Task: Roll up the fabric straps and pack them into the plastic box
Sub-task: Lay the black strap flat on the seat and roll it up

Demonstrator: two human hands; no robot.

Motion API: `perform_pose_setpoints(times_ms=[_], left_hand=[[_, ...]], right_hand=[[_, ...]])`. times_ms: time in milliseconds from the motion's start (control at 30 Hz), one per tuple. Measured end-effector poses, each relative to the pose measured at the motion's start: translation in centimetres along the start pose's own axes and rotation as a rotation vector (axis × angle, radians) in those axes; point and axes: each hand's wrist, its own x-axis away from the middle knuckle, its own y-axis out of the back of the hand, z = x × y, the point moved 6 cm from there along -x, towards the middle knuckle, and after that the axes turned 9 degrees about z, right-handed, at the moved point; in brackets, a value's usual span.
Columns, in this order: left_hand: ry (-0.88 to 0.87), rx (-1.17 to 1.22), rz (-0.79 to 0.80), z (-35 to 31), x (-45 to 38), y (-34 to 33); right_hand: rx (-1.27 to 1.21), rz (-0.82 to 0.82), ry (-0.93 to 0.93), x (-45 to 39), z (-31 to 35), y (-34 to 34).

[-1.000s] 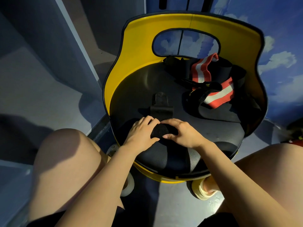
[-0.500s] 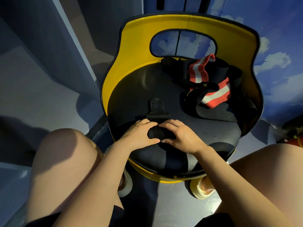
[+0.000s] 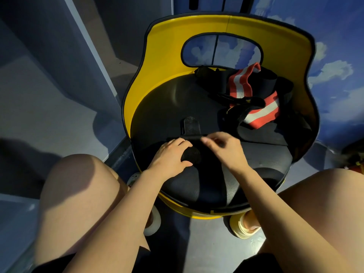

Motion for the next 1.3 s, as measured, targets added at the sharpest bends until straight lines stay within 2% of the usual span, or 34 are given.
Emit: perform_pose_setpoints(times_ms=[33, 67, 167, 433, 500, 667, 833, 1000, 1133, 1300], left_hand=[[0.0, 0.006, 0.004, 0.0, 0.0, 0.0], [-0.002, 0.007, 0.008, 0.0, 0.0, -0.1], [0.002, 0.011, 0.024, 0.0, -0.1, -0.2], [0.022, 0.057, 0.07, 0.1, -0.5, -0.1], [0.028, 0.081, 0.074, 0.2, -0.6, -0.1], [0.033, 0.098, 0.101, 0.3, -0.7, 0.0], [0.037, 0.114, 0.112, 0.4, -0.8, 0.0], [0.037, 0.138, 0.122, 0.4, -0.9, 0.1], [0.044, 0.149, 0.129, 0.6, -1.0, 0.2], [0.049, 0.166, 0.118, 0.6, -1.1, 0.2]], right_hand=[[-0.045, -0.085, -0.07, -0.3, -0.3, 0.6], [-0.059, -0.097, -0.155, -0.9, -0.6, 0.8], [-0.125, 0.072, -0.383, -2.9, -1.8, -0.4], [-0.333, 0.214, -0.587, -5.3, -2.8, -2.2], [-0.368, 0.145, -0.555, -5.5, -2.8, -2.0], [-0.656, -0.076, -0.271, -6.2, -1.2, -0.9], [-0.705, -0.028, -0.194, -6.9, -1.2, -1.5], [-0.665, -0.011, -0.205, -8.8, -1.5, -2.3], [-0.3, -0.023, -0.194, -9.8, -1.8, -2.4], [0.027, -0.015, -0.161, -10.3, -1.6, -2.6]])
